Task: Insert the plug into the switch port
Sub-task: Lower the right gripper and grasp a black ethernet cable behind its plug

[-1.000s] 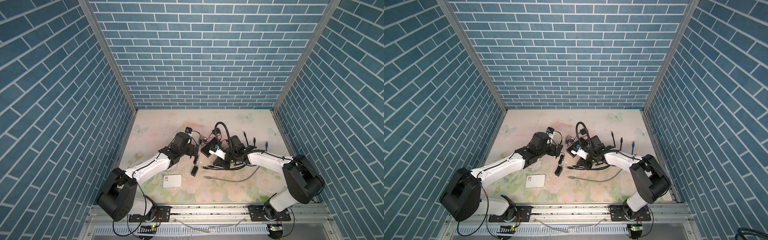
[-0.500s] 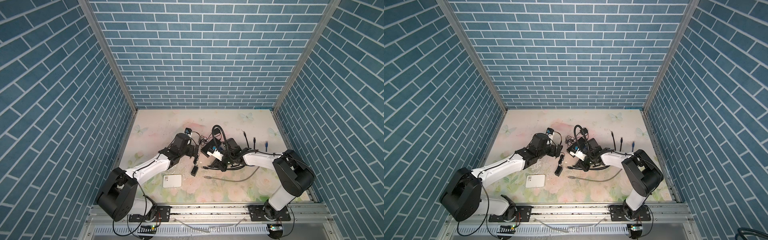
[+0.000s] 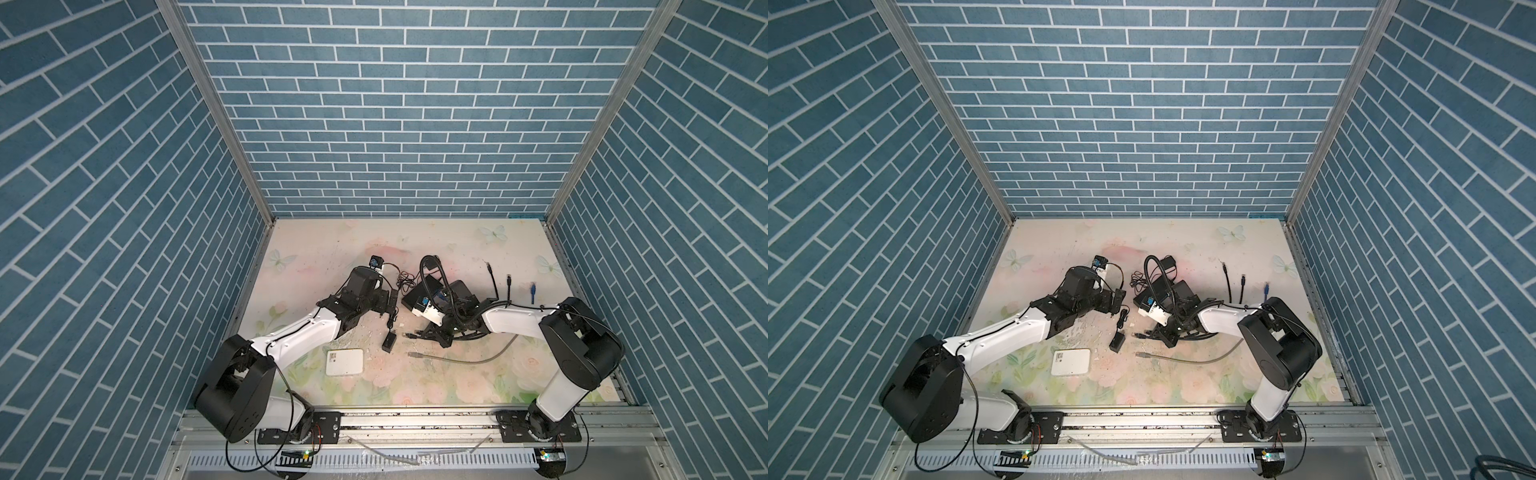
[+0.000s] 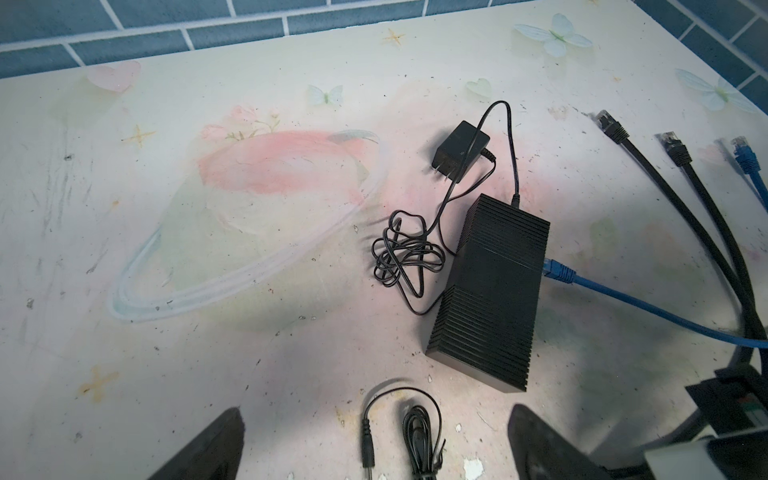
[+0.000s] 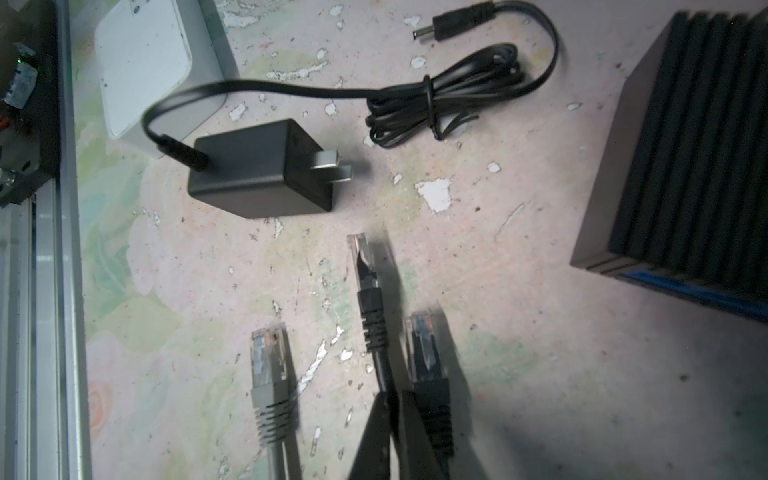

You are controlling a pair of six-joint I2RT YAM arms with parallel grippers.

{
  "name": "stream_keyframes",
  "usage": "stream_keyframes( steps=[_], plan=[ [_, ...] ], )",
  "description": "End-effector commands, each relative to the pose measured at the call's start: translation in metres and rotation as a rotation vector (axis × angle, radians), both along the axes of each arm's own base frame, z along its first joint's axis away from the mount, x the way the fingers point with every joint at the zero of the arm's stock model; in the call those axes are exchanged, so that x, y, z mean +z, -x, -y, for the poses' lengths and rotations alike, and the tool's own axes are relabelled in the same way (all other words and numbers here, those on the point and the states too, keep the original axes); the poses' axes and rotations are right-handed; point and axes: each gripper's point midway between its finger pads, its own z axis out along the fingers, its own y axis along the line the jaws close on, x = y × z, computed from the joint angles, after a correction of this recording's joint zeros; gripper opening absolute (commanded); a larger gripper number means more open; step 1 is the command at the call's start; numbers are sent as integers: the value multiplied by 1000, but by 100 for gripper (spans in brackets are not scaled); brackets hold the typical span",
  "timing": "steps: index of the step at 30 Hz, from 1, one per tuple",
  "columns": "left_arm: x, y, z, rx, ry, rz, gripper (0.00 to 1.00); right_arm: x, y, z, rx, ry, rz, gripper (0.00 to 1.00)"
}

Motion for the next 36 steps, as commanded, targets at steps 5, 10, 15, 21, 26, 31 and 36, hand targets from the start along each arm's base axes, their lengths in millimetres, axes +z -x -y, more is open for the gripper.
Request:
stream_keyframes(
  steps=[5,10,15,21,26,31,36],
  plan=[
    [-7,0,1,-4,6,-21,100,-21,-3,15,-25,92,44,4],
    [-10,0,3,-7,12,-31,100,-25,-10,18,-44,114,78,0],
    [-13,0,4,-10,12,-37,100,-27,-10,20,-41,124,89,0],
    [-18,1,7,-25,15,-55,100,-13,-10,15,-19,42,164,0],
    [-20,5,15,-82,14,-67,100,9,-18,11,-13,-31,287,0],
    [-18,8,22,-138,21,-63,100,18,-19,11,-1,-40,323,0],
    [-18,9,24,-147,28,-61,100,9,-21,15,-13,47,248,6]
  ],
)
